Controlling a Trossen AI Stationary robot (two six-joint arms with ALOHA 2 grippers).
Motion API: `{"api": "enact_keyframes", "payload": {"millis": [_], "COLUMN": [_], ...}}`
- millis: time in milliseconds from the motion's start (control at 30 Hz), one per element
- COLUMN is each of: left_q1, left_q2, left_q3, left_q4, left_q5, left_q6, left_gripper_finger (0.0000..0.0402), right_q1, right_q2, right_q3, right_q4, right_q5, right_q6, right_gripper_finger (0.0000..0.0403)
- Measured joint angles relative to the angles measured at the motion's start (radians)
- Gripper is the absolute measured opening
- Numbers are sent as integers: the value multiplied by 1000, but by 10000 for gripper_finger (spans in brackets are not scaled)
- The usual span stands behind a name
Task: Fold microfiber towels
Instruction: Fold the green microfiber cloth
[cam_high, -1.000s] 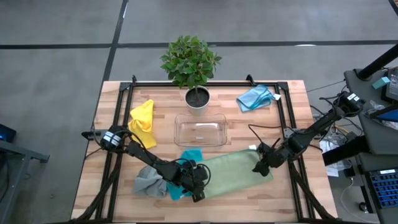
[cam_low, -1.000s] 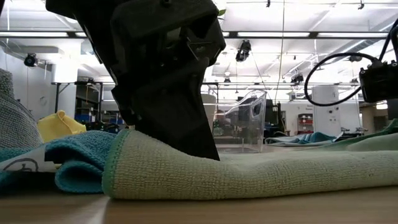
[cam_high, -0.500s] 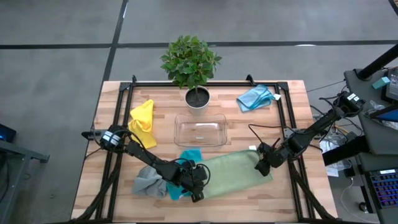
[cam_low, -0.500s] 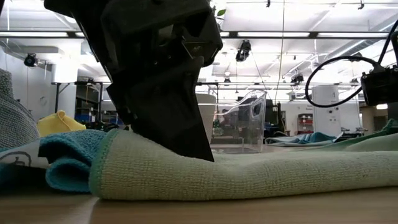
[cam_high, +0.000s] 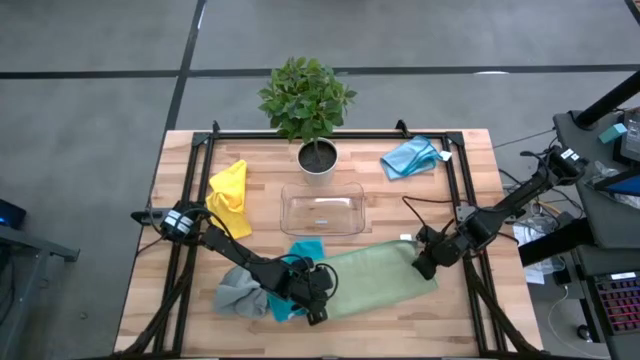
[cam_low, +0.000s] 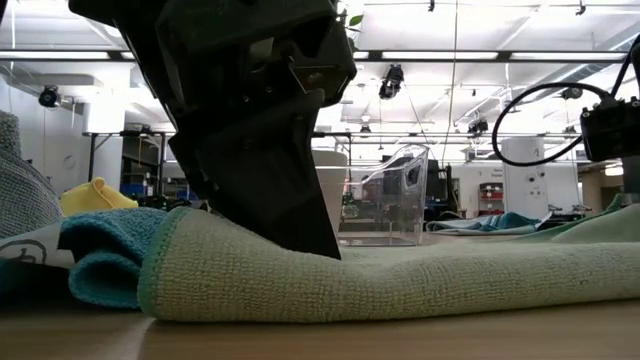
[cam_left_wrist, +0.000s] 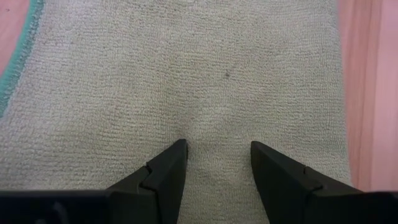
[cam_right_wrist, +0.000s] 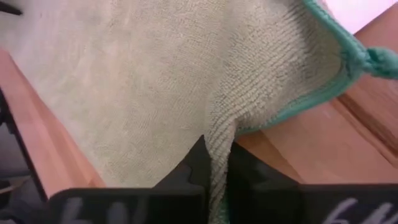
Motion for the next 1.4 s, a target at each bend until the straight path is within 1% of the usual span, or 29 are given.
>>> {"api": "enact_keyframes", "payload": {"millis": [67,167,233,467,567,633,833,933,1033,1200,1300,1400], "left_q1": [0,-1,-1,-3,-3,-3,-3,-3,-3,-3,-4,-8], "left_q2": [-4,-19,-38,-100,-102,-99,-62,-48,-41,-41,-42,-47], "left_q3": [0,0,0,0,2,2,-3,-3,-4,-4,-3,0], "left_q4": [1,2,2,-2,7,7,-1,-40,-113,-165,-199,-258], "left_q5": [-1,-1,-1,-32,-53,-66,-68,-68,-68,-68,-44,-34], "left_q6": [4,29,50,111,126,123,97,61,14,-14,-27,-57], "left_gripper_finger": [166,166,166,166,166,166,166,166,166,166,166,166], "right_q1": [0,0,0,0,0,0,0,0,0,-1,-9,-22], "right_q2": [-5,-16,-17,37,78,114,241,303,365,471,535,599], "right_q3": [2,40,96,362,458,510,615,666,722,803,844,891], "right_q4": [-4,-65,-182,-705,-854,-917,-940,-940,-937,-870,-826,-801], "right_q5": [-4,-3,2,23,23,24,23,23,26,33,35,64], "right_q6": [4,3,-2,-3,8,15,-26,-58,-87,-141,-182,-213], "right_gripper_finger": [12,12,11,11,11,11,11,11,11,11,11,11]}}
